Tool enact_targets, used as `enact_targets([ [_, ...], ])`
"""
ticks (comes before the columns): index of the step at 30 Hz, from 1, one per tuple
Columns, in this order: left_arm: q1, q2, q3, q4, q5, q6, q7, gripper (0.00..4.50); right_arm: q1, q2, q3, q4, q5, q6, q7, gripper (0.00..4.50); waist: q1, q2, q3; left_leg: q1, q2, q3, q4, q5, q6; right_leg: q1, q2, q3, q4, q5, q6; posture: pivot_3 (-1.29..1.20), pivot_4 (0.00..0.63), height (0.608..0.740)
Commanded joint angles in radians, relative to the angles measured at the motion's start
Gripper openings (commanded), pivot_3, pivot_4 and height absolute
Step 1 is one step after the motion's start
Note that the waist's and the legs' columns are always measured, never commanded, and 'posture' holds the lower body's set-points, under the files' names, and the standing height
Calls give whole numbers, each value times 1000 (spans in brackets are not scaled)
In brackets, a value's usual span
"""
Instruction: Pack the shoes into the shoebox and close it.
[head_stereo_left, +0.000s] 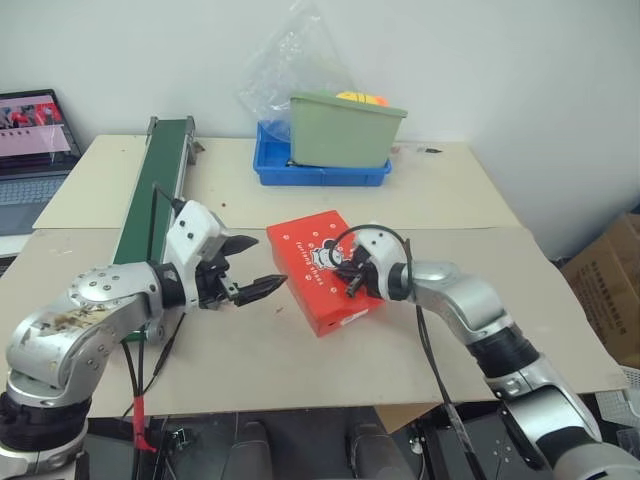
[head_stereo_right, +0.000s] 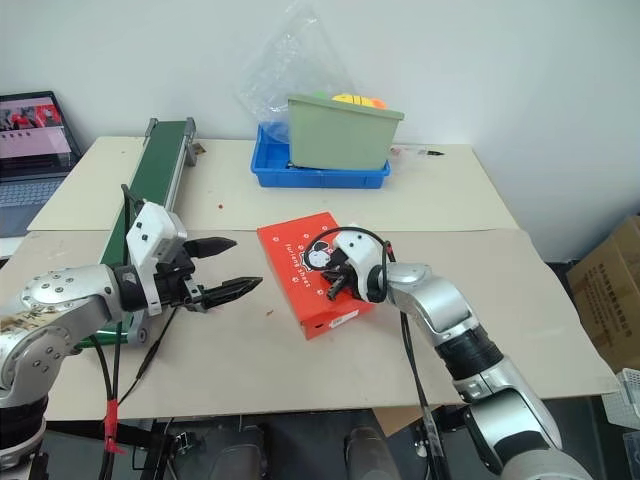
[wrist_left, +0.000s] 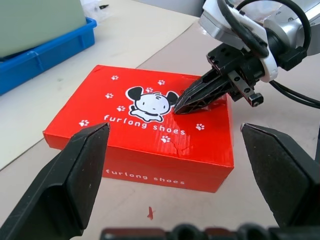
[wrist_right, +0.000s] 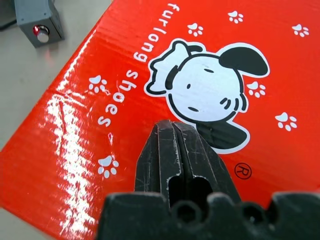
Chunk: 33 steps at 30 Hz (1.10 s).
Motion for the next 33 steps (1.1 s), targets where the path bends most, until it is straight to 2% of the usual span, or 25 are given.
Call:
enact_targets([
  [1,3,-14,26,-44,-11,-7,37,4500,-105,59,-79,115,-22,-14,3,38,-6,1,1,0,0,0,-1,0,0,-1,0,0,0,1,0,0,150,740],
  [5,25,-32,30,-66,-14,-9,73,4500,-255,153,-125,261,-27,-62,47,38,-8,6,4,-9,0,0,-1,1,1,-6,1,1,2,5,0,0,150,740],
  [6,28,-37,29,-70,-14,-10,82,4500,-278,168,-123,304,-43,-85,58,38,-9,6,4,-14,0,0,-1,4,6,-10,1,0,3,6,0,0,150,740],
  [7,29,-40,28,-72,-13,-10,88,4500,-296,180,-123,347,-58,-108,69,38,-8,6,4,-16,0,0,-1,6,9,-12,2,1,5,8,1,0,150,740],
  [13,53,-50,39,-101,-23,-2,128,4500,-363,254,-61,604,-199,-282,121,38,14,7,5,-30,-1,-1,-7,1,5,-26,2,-2,5,3,1,0,150,740],
  [20,82,-50,63,-132,-40,8,160,4500,-318,313,47,719,-370,-379,177,38,10,7,5,-23,-1,-1,-8,1,4,-22,2,-2,7,3,0,0,150,740],
  [24,86,-44,65,-139,-53,12,174,4500,-303,313,89,785,-481,-464,150,38,9,7,4,-10,0,-1,-9,1,4,-10,2,-1,6,0,-1,0,150,740],
  [29,88,-37,74,-139,-62,13,185,4500,-315,320,6,772,-456,-471,170,38,8,8,2,-4,0,-1,-10,0,3,-5,2,-1,5,-1,-1,0,150,740],
  [33,77,-31,74,-118,-59,6,183,4500,-344,304,-138,615,-313,-352,260,38,10,8,2,-5,0,-1,-10,0,4,-5,2,-1,5,-2,-1,0,150,740],
])
